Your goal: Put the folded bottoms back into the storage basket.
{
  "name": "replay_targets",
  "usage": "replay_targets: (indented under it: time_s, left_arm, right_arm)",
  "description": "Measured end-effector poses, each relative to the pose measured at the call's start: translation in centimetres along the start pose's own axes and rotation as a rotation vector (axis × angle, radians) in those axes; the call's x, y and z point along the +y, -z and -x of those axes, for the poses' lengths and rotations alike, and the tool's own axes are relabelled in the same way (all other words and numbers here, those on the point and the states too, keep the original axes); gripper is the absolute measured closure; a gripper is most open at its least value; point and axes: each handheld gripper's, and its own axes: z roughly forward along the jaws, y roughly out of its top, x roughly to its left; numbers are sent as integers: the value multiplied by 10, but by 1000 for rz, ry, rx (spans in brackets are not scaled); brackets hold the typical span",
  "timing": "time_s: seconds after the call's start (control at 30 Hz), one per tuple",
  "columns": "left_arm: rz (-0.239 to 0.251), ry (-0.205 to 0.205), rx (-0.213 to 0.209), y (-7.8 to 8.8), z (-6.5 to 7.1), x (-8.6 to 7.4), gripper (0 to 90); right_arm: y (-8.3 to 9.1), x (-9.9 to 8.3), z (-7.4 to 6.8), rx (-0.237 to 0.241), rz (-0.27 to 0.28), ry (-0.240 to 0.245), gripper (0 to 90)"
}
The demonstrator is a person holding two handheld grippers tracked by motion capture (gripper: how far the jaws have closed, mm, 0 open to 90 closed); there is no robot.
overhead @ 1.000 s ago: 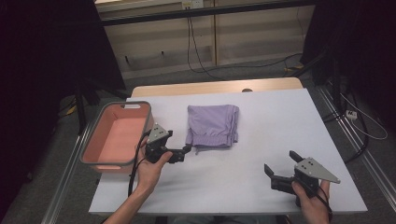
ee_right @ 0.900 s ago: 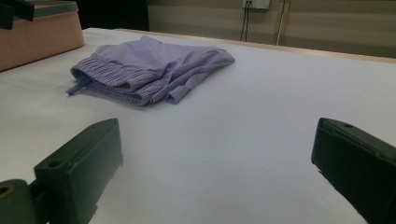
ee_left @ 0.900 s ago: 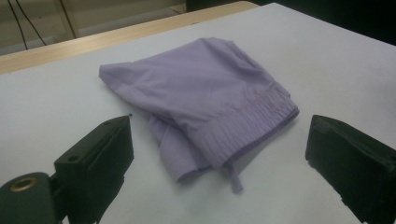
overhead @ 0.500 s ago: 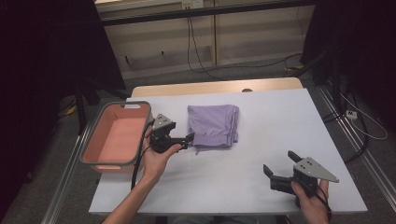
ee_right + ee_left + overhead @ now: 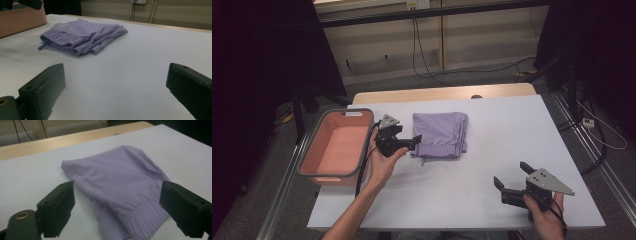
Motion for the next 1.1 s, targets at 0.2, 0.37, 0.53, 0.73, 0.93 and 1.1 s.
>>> replay_targets:
  time_s: [0.2, 0.37, 0.53, 0.73, 0.93, 1.1]
  left_arm:
    - [-35, 28, -12, -10, -7, 6, 102]
    - [-54, 38, -3, -20, -8, 10, 99]
    - [-85, 73, 4, -32, -12, 12, 97]
    - [-167, 101, 6, -40, -21, 9, 116]
    - [-175, 136, 19, -45, -27, 7, 150]
    - [-184, 189, 1, -52, -34, 4, 199]
  right_arm:
    - [-1, 0, 0, 1, 0, 4, 21]
    - [0, 0, 0, 4, 0, 1, 21]
    - [0, 0, 0, 6, 2, 2, 21]
    - [0, 0, 0, 7, 0, 3, 21]
    - [-1, -1, 0, 10, -3, 2, 22]
    - [-2, -1, 0, 7, -5, 0, 22]
